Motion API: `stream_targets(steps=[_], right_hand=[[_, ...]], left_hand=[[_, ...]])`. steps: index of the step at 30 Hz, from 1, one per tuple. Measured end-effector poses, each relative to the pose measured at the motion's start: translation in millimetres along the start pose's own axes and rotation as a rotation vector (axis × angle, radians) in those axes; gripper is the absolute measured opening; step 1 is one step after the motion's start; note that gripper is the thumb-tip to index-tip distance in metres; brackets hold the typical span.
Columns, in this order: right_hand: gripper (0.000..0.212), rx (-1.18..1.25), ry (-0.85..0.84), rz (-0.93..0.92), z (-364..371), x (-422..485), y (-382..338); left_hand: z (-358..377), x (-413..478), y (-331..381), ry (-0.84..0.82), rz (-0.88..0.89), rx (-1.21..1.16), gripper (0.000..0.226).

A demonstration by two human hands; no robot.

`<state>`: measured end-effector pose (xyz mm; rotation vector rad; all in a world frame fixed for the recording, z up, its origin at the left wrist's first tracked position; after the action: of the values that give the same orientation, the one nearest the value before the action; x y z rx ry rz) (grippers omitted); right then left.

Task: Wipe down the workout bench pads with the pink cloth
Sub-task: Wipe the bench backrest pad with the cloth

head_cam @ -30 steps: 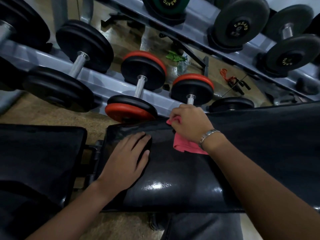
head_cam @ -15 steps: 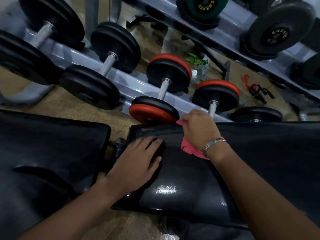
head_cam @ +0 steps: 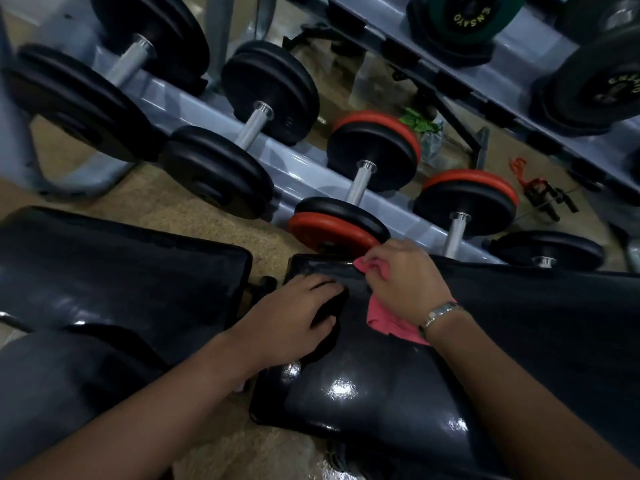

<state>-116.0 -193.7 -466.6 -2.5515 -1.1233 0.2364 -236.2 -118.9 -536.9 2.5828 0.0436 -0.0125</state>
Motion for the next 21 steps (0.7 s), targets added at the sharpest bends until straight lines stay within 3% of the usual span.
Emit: stream_targets(steps=[4,6,8,11,14,17,21], right_hand=[[0.02,-0.225,0.028,0.072,18.6,13.4,-2.2],[0.024,-0.312,-0.031,-0.005,40.8,10.5,-20.3],[0.025,-0.233,0.0,-0.074,44.4,7.1,-32.4],[0.016,-0.159,0.058,-0.01,38.2,18.6,-27.4],[0.019,-0.236,0.03,0.036,55.0,26.6,-31.7],[0.032,-0.156,-0.051,-0.098,76.3,23.8,-50.0],[0.018,-0.19,-0.025,-0.052,78.2,38.5,-47.2]], left_hand=[[-7.6,3.9,-5.2,-0.029,-0.012,-0.057,0.044],[-12.6,4.2,-7.3,-0.02,-0.02,-0.062,0.031],[-14.9,4.1,-15.6,-0.022,-0.054,-0.053,0.02],[-14.2,3.1,-36.5,-0.072,-0.138,-0.039,0.012],[-9.1,-0.7,-52.5,-0.198,-0.217,0.027,0.014],[2.5,-7.1,-62.3,-0.386,-0.267,0.086,0.021],[22.6,-17.2,-77.5,-0.608,-0.319,0.09,0.017]])
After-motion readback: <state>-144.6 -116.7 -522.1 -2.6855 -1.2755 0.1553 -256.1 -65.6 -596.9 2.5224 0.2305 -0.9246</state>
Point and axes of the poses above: each hand's wrist, its own x-axis towards the middle knuckle, its own z-axis out of the palm, y = z × x, the point moved 10 cm from there along x, towards the middle knuckle, and after that the axes turned 14 degrees about x, right-handed, at the moved point
